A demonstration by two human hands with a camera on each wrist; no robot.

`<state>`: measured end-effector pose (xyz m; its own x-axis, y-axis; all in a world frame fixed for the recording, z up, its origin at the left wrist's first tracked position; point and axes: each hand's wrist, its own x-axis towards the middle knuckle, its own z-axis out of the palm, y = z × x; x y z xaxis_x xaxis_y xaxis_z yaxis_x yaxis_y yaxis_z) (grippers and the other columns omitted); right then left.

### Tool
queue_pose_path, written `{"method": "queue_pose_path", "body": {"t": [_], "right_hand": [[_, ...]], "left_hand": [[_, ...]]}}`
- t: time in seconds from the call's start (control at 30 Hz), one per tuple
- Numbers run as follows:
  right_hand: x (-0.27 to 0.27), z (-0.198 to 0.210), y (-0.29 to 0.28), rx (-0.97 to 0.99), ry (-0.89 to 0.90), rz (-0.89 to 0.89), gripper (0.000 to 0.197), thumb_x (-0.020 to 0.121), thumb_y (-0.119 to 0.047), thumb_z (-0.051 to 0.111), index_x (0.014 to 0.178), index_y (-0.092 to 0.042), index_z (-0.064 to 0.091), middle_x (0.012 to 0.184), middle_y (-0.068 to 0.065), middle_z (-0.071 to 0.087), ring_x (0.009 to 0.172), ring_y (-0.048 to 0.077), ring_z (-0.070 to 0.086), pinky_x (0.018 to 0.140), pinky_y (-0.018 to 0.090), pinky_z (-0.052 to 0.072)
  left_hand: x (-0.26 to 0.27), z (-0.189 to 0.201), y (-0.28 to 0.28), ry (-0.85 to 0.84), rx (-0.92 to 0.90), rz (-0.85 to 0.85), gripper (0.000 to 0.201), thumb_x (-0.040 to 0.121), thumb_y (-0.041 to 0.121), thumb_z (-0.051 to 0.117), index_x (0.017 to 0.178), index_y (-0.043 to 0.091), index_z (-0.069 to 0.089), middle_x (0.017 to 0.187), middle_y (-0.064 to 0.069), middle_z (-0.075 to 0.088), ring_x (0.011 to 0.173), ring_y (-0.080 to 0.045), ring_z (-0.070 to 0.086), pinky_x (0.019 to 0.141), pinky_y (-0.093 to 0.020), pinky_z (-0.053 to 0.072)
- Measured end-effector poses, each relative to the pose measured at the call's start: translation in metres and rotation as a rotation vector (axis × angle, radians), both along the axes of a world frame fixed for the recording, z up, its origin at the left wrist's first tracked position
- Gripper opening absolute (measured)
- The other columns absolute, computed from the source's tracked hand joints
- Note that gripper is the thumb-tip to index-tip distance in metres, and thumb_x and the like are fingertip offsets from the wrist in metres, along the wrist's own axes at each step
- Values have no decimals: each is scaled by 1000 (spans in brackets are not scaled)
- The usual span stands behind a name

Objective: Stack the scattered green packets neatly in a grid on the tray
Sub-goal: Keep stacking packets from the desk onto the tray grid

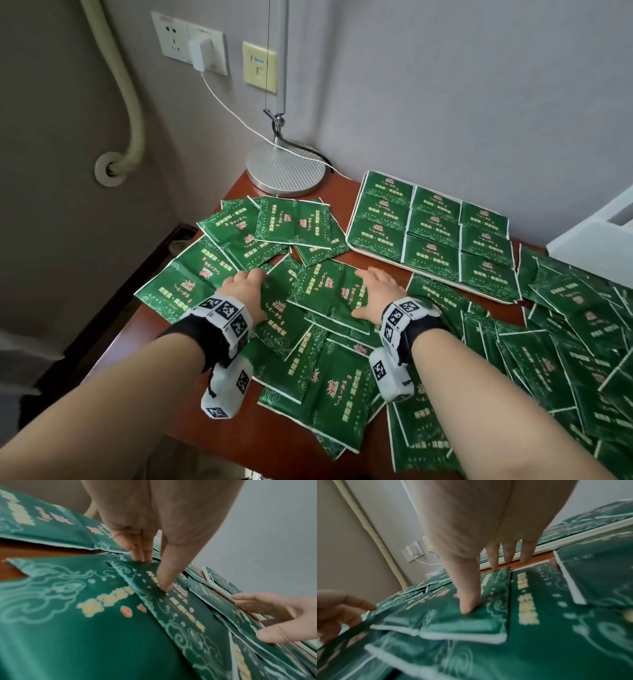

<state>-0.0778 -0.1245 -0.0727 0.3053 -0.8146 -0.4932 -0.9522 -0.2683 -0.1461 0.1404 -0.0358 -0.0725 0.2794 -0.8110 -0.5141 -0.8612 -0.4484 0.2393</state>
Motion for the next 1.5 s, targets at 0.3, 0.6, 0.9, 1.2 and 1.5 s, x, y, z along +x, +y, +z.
{"method": "queue_pose_path", "body": {"t": [0.3, 0.6, 0.9, 1.2, 1.5], "right_hand": [[7, 7, -34, 49, 50, -9, 62, 83, -28, 66, 136, -21, 38, 138, 6, 40, 124, 25, 43, 103, 37, 39], [-30, 35, -40, 244, -258, -166, 26, 89, -18, 58, 112, -12, 49, 112, 5, 60, 76, 10, 62, 68, 21, 52], [-58, 47, -14, 123, -404, -185, 86, 86, -5, 60, 146, -37, 9, 122, 11, 51, 56, 3, 47, 47, 13, 44], [-65, 40, -12, -82, -250, -295, 33, 90, -30, 56, 117, -10, 58, 122, 5, 46, 102, 16, 49, 91, 25, 39], [-65, 18, -13, -45, -316, -467, 27, 89, -18, 58, 114, -10, 57, 107, 6, 66, 97, 23, 62, 81, 27, 46]], "left_hand": [[1, 12, -9, 85, 70, 57, 42, 88, 19, 58, 129, 18, 49, 111, -1, 60, 94, -16, 60, 80, -24, 52], [21, 46, 1, 329, -169, 253, 10, 86, 16, 61, 96, 15, 57, 92, -2, 64, 82, -15, 63, 73, -25, 53], [11, 55, -18, 568, -369, 282, 73, 83, 5, 63, 142, 28, 25, 119, -8, 56, 76, -15, 63, 59, -21, 54], [3, 48, -40, 489, -395, 143, 10, 86, 21, 61, 94, 25, 65, 117, -3, 56, 88, -14, 56, 74, -25, 52], [23, 28, -49, 365, -287, 119, 32, 86, 37, 60, 115, 25, 63, 135, 3, 49, 116, -18, 52, 101, -34, 40]]}}
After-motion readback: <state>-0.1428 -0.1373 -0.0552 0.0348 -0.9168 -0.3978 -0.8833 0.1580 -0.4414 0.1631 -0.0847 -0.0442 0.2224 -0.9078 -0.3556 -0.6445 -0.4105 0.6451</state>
